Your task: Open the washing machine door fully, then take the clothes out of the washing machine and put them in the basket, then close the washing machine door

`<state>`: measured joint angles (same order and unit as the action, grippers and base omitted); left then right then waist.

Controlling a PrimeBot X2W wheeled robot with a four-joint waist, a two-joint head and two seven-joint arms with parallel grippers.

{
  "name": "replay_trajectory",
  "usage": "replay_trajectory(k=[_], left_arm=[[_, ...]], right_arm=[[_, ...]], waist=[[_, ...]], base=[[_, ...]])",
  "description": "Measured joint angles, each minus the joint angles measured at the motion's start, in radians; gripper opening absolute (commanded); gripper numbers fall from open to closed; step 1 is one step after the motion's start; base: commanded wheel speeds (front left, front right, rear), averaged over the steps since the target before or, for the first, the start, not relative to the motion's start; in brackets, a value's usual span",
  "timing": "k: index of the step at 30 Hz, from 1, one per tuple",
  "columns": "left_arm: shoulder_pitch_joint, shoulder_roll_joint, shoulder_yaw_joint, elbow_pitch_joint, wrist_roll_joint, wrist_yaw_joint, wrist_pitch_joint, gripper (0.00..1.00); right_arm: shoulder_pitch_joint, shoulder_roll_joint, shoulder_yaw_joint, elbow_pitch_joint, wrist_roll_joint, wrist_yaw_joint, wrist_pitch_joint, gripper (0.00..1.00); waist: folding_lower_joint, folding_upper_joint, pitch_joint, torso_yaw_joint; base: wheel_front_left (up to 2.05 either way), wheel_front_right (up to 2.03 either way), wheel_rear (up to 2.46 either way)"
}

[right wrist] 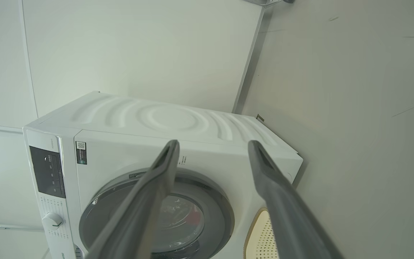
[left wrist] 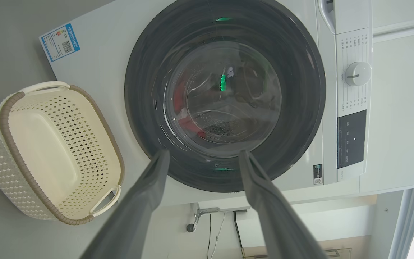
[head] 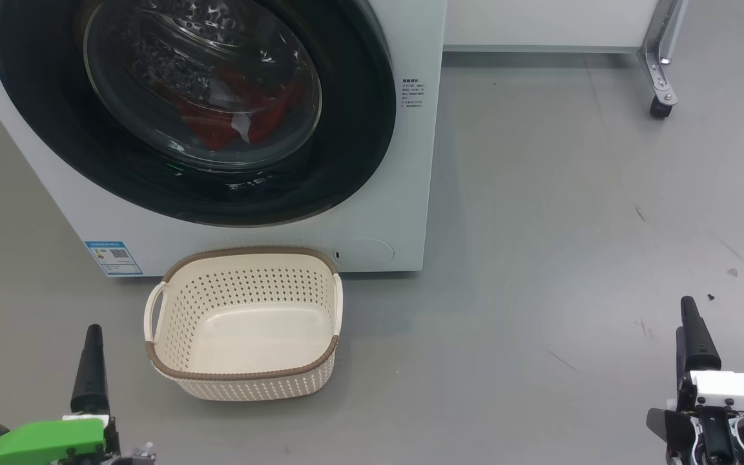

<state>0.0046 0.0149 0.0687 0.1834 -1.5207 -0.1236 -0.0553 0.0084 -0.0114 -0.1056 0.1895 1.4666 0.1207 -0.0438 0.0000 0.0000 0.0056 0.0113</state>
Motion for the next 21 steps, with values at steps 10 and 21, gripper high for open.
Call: replay_trajectory(k=[10, 21], left_arm=[[-0.001, 0.001, 0.003, -0.065, 0.13, 0.0, -0.035, 1.0], [-0.001, 0.003, -0.03, -0.114, 0.301, 0.0, -0.071, 1.0]], right_arm=[[-0.005, -0.004, 0.012, -0.06, -0.139, -0.002, -0.04, 1.0], [-0.005, -0.008, 0.026, -0.12, -0.311, -0.029, -0.077, 1.0]], waist=[[0.0, 0.0, -0.002, 0.004], [0.0, 0.0, -0.002, 0.005]], base=[[0.0, 0.0, 0.0], [0.0, 0.0, 0.0]])
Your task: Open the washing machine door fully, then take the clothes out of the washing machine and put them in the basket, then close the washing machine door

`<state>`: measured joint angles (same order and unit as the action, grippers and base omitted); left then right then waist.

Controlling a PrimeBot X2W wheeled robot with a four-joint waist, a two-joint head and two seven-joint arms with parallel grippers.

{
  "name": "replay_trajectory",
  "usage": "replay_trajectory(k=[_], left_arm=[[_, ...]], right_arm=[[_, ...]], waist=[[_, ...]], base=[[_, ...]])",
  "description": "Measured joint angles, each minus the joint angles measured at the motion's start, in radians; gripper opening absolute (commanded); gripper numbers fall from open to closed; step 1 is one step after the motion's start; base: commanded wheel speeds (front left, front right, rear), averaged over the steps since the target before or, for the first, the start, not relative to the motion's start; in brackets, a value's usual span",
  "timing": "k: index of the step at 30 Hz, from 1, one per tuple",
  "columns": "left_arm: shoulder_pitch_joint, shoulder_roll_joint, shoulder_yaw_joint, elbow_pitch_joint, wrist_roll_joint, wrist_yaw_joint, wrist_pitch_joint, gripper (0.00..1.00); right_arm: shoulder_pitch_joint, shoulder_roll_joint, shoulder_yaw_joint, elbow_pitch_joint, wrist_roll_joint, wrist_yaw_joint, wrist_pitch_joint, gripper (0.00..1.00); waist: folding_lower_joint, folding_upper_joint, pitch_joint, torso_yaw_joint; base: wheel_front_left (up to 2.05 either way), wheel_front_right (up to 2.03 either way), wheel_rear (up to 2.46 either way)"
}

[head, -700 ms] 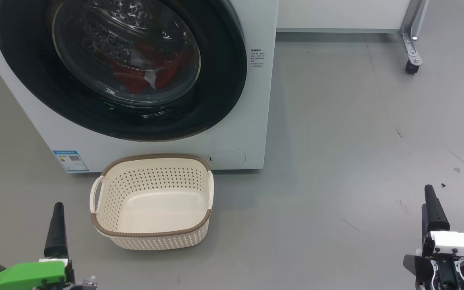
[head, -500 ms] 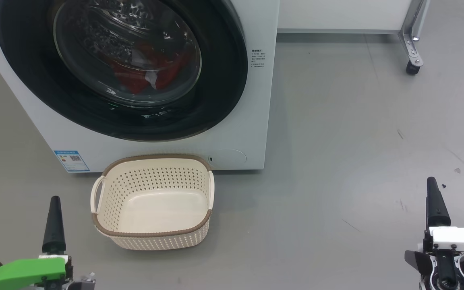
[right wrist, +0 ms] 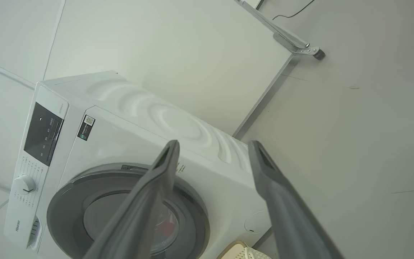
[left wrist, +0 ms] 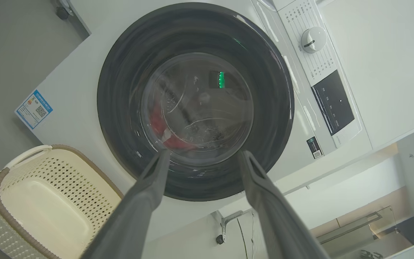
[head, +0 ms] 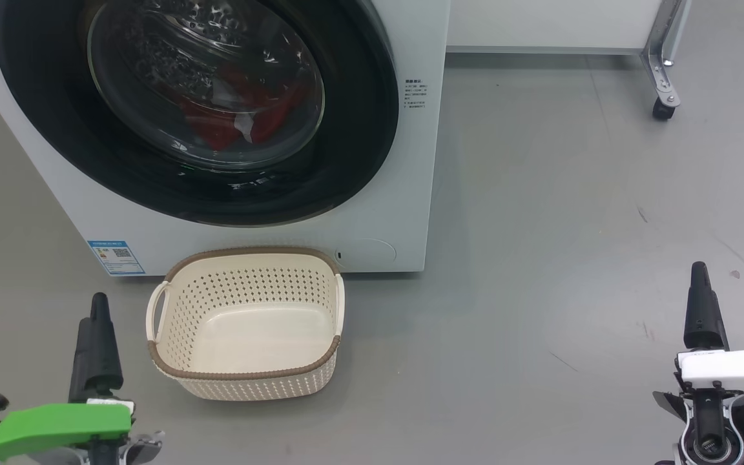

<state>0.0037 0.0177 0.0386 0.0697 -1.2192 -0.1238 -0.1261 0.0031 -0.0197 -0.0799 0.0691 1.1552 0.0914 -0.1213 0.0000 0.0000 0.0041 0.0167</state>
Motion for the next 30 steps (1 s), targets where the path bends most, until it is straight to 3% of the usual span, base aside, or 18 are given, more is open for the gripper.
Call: replay_trajectory(k=[16, 30], left_arm=[[0.002, 0.008, -0.095, -0.025, 0.281, 0.0, -0.053, 1.0], [0.018, 0.026, -0.142, -0.026, 0.588, 0.0, -0.101, 1.0]], right_arm=[[0.001, -0.008, 0.075, -0.051, -0.287, -0.034, -0.053, 1.0], [0.011, -0.014, 0.151, -0.051, -0.6, -0.091, -0.105, 1.0]], waist=[[0.0, 0.0, 0.002, -0.003], [0.0, 0.0, 0.002, -0.008]], base=[[0.0, 0.0, 0.0], [0.0, 0.0, 0.0]])
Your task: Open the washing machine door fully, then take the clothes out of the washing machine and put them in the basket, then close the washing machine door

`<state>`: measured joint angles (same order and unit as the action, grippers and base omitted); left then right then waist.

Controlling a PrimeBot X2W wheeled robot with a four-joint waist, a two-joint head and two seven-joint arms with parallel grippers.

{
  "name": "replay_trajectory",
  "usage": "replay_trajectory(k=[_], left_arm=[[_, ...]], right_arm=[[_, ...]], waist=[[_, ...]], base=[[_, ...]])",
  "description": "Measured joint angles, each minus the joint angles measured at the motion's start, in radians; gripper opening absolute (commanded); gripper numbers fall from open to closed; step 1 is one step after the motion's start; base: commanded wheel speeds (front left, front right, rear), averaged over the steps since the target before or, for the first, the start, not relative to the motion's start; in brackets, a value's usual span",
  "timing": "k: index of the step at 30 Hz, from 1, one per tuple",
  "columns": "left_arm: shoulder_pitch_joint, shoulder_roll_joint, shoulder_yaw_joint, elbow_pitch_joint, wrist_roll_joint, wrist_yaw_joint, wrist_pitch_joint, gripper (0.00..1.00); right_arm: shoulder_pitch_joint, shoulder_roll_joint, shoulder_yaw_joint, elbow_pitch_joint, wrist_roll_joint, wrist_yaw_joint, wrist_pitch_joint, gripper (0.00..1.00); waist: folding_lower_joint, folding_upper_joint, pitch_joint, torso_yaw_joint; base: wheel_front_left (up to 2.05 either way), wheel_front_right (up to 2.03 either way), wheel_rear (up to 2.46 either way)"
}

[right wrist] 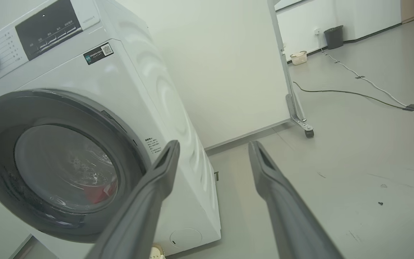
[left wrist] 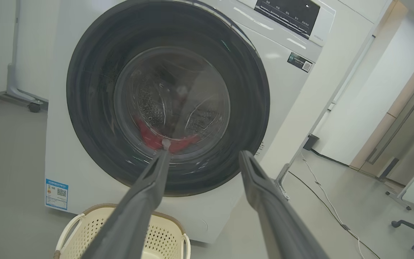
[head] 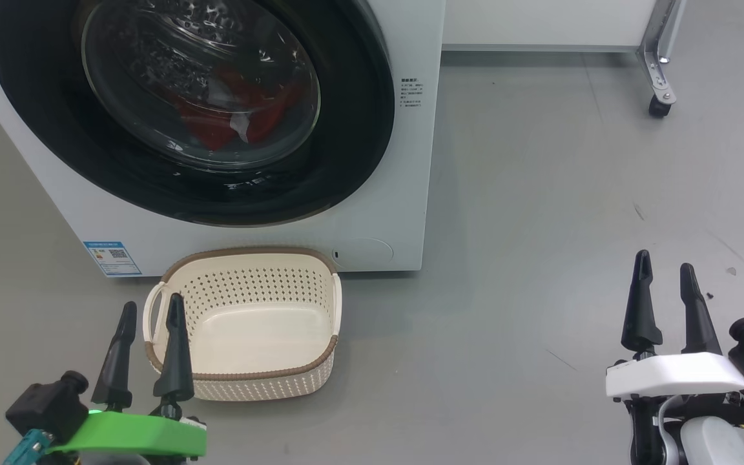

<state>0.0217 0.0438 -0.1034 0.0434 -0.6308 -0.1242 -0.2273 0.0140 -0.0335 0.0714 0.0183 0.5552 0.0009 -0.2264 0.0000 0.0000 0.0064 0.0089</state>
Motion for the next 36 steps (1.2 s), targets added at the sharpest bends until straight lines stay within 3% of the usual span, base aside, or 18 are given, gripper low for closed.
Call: replay_trajectory(k=[9, 36], left_arm=[[0.025, 0.004, -0.039, 0.054, 0.174, 0.005, -0.025, 1.0], [0.037, 0.002, -0.059, 0.278, 0.155, 0.076, -0.025, 1.0]], right_arm=[[0.02, -0.003, 0.046, 0.053, -0.148, -0.039, -0.023, 1.0], [0.027, -0.008, 0.138, 0.218, -0.214, -0.056, -0.019, 1.0]], waist=[[0.0, 0.0, 0.0, -0.002], [0.0, 0.0, -0.008, -0.003]], base=[[0.0, 0.0, 0.0], [0.0, 0.0, 0.0]])
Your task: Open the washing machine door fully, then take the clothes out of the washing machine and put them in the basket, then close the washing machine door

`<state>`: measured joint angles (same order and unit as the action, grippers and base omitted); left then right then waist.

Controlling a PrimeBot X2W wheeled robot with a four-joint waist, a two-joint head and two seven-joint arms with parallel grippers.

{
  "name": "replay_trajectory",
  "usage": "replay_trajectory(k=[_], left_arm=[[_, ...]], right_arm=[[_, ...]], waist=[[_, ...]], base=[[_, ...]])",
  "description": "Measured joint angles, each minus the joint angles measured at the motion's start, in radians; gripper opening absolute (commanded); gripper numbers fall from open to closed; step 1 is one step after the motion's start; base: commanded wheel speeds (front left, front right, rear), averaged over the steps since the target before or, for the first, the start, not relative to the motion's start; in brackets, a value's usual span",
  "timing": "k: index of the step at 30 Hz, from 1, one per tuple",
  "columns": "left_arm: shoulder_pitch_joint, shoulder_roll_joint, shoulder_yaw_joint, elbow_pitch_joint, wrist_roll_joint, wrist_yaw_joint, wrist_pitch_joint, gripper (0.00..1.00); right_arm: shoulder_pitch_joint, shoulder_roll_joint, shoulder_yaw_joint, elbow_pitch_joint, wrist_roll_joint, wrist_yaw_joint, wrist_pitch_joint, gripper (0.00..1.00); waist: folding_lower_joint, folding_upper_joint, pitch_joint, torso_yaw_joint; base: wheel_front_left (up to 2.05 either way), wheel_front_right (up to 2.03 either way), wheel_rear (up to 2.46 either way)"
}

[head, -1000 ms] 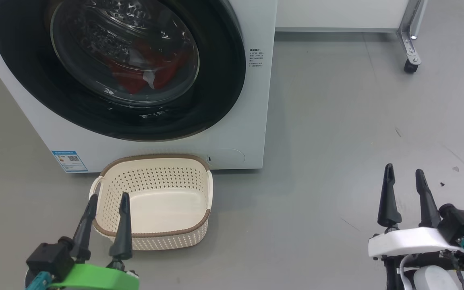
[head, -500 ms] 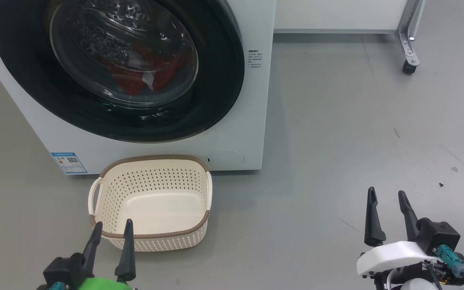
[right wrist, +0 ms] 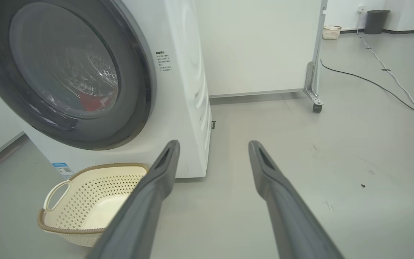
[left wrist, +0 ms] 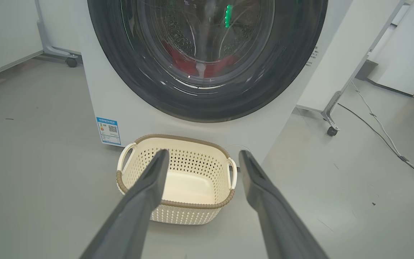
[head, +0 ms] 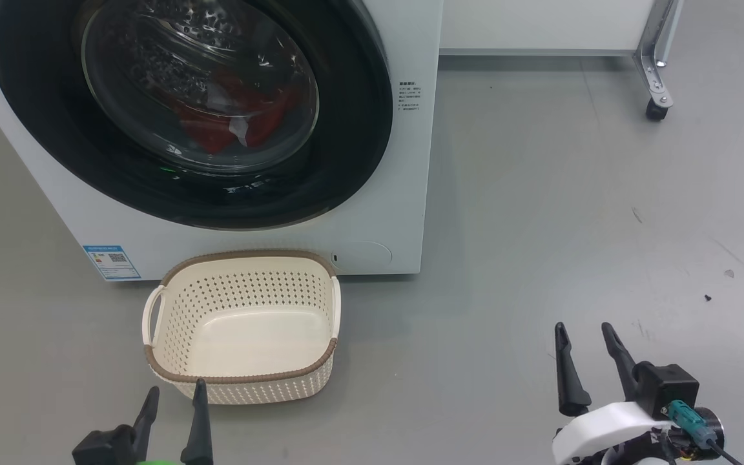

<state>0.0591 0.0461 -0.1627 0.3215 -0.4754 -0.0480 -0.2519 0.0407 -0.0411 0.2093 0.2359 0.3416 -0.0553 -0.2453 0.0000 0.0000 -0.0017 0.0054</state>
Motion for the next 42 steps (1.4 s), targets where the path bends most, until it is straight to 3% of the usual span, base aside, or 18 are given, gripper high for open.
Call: replay_trajectory(k=[42], left_arm=[[-0.04, -0.002, 0.0, 0.059, -0.018, 0.003, 0.0, 1.0]], right_arm=[[-0.033, 0.0, 0.005, 0.071, -0.01, -0.002, 0.002, 1.0]], waist=[[0.0, 0.0, 0.0, 0.018]], base=[[0.0, 0.0, 0.0]])
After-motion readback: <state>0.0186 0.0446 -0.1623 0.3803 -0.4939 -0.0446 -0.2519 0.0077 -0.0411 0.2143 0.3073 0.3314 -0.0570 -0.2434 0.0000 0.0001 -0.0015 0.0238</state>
